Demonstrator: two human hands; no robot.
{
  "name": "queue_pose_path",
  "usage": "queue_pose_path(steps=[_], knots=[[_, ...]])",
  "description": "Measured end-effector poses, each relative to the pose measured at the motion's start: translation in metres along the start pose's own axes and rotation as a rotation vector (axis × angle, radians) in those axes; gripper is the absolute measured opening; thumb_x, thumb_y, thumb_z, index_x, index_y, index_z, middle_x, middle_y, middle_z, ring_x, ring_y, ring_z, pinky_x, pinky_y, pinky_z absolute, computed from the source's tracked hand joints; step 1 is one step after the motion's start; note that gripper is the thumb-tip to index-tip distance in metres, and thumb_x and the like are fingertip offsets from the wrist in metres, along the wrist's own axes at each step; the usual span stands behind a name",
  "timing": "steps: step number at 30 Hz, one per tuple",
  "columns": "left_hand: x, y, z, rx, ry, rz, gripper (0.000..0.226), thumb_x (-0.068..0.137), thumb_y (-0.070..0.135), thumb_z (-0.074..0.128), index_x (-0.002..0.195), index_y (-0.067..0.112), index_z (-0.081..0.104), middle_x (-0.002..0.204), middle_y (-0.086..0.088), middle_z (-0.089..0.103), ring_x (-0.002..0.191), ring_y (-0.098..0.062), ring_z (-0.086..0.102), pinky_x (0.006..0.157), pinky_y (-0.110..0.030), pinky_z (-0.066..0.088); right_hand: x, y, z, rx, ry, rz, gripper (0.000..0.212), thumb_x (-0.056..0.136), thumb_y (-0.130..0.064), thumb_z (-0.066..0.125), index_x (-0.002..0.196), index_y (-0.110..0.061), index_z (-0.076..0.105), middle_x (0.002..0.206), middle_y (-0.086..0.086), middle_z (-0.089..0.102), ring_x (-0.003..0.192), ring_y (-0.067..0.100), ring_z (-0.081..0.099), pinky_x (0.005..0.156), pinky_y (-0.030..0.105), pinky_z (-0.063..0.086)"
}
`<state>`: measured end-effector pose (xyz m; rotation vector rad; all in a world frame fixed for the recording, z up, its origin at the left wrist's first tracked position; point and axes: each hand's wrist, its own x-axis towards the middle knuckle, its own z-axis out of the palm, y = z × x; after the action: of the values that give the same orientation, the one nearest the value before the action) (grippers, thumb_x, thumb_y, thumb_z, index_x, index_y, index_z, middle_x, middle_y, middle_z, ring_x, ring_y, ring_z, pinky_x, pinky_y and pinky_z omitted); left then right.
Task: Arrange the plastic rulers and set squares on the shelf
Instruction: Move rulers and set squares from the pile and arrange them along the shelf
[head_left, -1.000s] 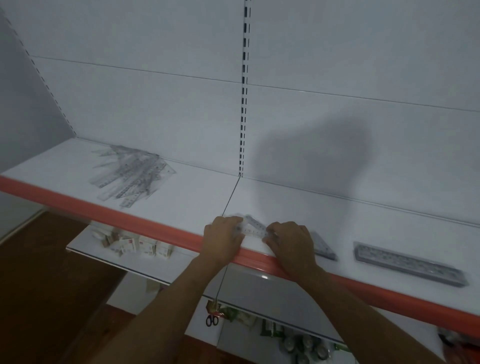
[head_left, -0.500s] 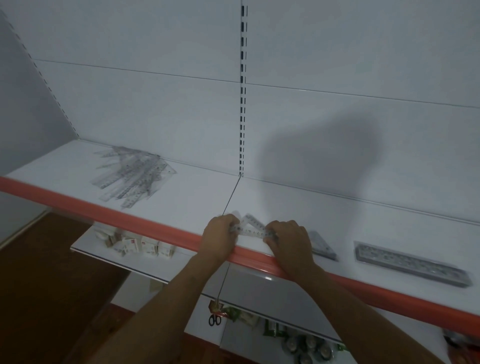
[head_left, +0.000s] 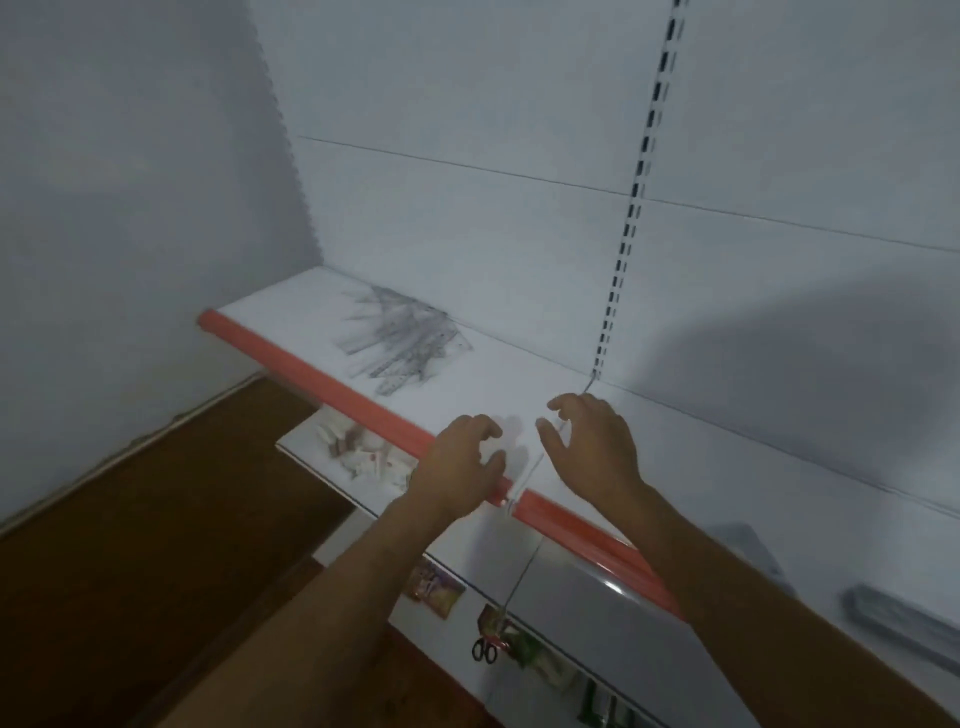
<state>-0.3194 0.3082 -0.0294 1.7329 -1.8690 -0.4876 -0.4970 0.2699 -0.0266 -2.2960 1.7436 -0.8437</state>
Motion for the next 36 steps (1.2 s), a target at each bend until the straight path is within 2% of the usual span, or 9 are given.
queue_pose_path(steps=[4, 7, 11, 14, 17, 20, 26, 36], knots=[[-0.016, -0.048, -0.072, 0.129, 0.091, -0.134, 0.032, 0.092, 0.035, 0.056, 0.121, 0.021, 0.056, 0.12, -0.001, 0.059, 0.095, -0.016, 0.059, 0.083, -0.03, 0.051, 0.035, -0.085, 0.025, 0.107, -0.11, -0.225, 0.035, 0.094, -0.042, 0.049, 0.119, -0.018, 0.058, 0.112, 0.001, 0.062, 0.105, 0.019, 0.055, 0.09, 0.036, 0.042], [-0.035, -0.082, -0.126, 0.208, 0.142, -0.181, 0.045, 0.09, 0.043, 0.057, 0.129, 0.021, 0.053, 0.128, -0.001, 0.058, 0.108, -0.017, 0.057, 0.088, -0.03, 0.047, 0.054, -0.153, 0.044, 0.141, -0.132, -0.356, 0.037, 0.094, -0.042, 0.048, 0.122, -0.019, 0.058, 0.118, 0.001, 0.062, 0.109, 0.02, 0.055, 0.094, 0.038, 0.042], [-0.064, -0.123, -0.184, 0.248, 0.19, -0.265, 0.048, 0.087, 0.047, 0.06, 0.13, 0.028, 0.05, 0.133, 0.004, 0.053, 0.117, -0.015, 0.052, 0.095, -0.031, 0.046, 0.068, -0.236, 0.075, 0.072, -0.198, -0.48, 0.043, 0.095, -0.047, 0.042, 0.126, -0.02, 0.055, 0.125, 0.001, 0.059, 0.111, 0.021, 0.056, 0.095, 0.039, 0.044], [-0.086, -0.157, -0.211, 0.268, 0.226, -0.339, 0.048, 0.088, 0.047, 0.059, 0.13, 0.027, 0.049, 0.132, 0.003, 0.052, 0.117, -0.014, 0.05, 0.093, -0.029, 0.044, 0.068, -0.285, 0.101, 0.045, -0.209, -0.53, 0.044, 0.095, -0.052, 0.04, 0.124, -0.022, 0.054, 0.123, 0.0, 0.06, 0.109, 0.02, 0.057, 0.096, 0.039, 0.046], [-0.107, -0.188, -0.228, 0.264, 0.231, -0.401, 0.048, 0.089, 0.047, 0.058, 0.13, 0.025, 0.048, 0.132, 0.002, 0.05, 0.116, -0.015, 0.051, 0.091, -0.028, 0.044, 0.065, -0.327, 0.121, 0.063, -0.243, -0.554, 0.047, 0.094, -0.054, 0.041, 0.13, -0.025, 0.051, 0.132, -0.001, 0.056, 0.119, 0.021, 0.053, 0.104, 0.04, 0.04], [-0.119, -0.217, -0.244, 0.257, 0.227, -0.475, 0.055, 0.089, 0.05, 0.056, 0.135, 0.023, 0.046, 0.138, 0.0, 0.046, 0.121, -0.017, 0.049, 0.097, -0.032, 0.045, 0.069, -0.36, 0.138, 0.052, -0.291, -0.618, 0.048, 0.096, -0.053, 0.04, 0.134, -0.026, 0.048, 0.138, -0.003, 0.051, 0.126, 0.02, 0.047, 0.106, 0.038, 0.035], [-0.107, -0.267, -0.274, 0.294, 0.248, -0.558, 0.058, 0.091, 0.049, 0.055, 0.14, 0.022, 0.04, 0.142, -0.002, 0.045, 0.124, -0.021, 0.049, 0.101, -0.039, 0.046, 0.098, -0.414, 0.19, 0.099, -0.351, -0.7, 0.045, 0.095, -0.051, 0.043, 0.132, -0.028, 0.05, 0.137, -0.003, 0.051, 0.125, 0.018, 0.048, 0.107, 0.04, 0.037], [-0.014, -0.352, -0.326, 0.351, 0.196, -0.624, 0.055, 0.091, 0.048, 0.055, 0.138, 0.024, 0.041, 0.14, -0.001, 0.045, 0.121, -0.021, 0.049, 0.099, -0.037, 0.046, 0.206, -0.452, 0.263, 0.099, -0.411, -0.671, 0.047, 0.097, -0.05, 0.039, 0.137, -0.025, 0.045, 0.144, -0.003, 0.044, 0.132, 0.019, 0.04, 0.109, 0.037, 0.03]])
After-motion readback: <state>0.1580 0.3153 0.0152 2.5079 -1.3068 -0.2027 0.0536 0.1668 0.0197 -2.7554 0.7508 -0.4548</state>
